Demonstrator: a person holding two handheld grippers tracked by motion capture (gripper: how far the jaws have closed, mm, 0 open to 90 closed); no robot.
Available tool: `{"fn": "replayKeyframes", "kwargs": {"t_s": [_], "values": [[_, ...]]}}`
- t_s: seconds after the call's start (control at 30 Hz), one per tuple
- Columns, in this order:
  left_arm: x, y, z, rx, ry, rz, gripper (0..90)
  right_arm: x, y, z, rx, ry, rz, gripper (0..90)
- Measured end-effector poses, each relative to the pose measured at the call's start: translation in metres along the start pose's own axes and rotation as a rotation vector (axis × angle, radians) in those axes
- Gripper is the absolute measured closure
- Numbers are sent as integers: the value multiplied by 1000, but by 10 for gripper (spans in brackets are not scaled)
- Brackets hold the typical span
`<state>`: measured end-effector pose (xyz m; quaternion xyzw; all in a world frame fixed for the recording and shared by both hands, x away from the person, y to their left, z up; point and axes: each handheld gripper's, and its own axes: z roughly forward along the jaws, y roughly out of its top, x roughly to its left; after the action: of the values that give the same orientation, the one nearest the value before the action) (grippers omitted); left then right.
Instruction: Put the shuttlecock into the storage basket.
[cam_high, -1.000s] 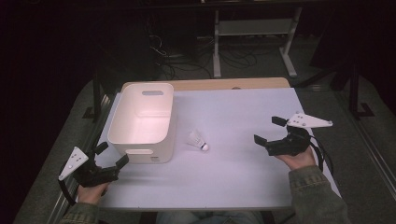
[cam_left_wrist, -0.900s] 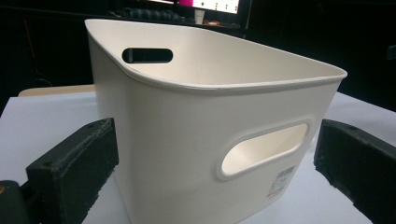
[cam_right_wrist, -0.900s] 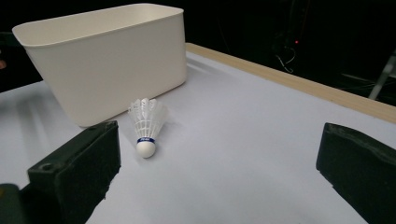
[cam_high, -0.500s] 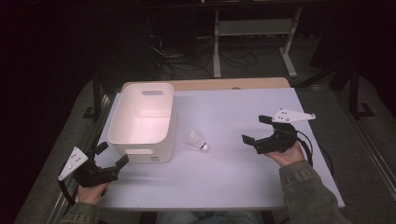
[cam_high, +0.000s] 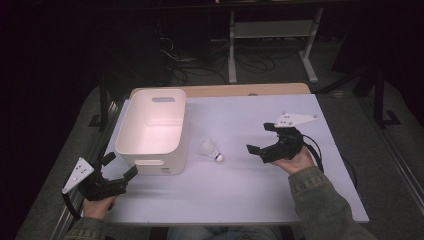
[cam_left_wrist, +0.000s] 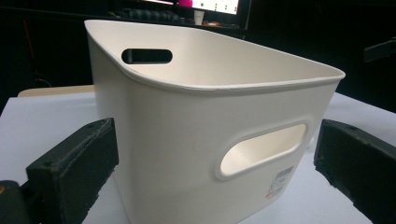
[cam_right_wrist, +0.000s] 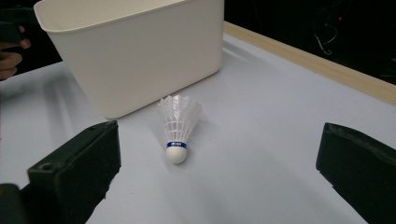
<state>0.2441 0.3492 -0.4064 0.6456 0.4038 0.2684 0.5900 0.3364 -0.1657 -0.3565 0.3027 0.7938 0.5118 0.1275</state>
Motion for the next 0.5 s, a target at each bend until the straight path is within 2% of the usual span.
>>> {"fn": "replayKeyframes", "kwargs": {"t_s": [0.33,0.5], "values": [[0,0,-1,-3,-1,0,0,9,9,26,60,49,-19,0],[0,0,0,-3,-3,-2,0,12,12,38,83,61,-12,0]]}}
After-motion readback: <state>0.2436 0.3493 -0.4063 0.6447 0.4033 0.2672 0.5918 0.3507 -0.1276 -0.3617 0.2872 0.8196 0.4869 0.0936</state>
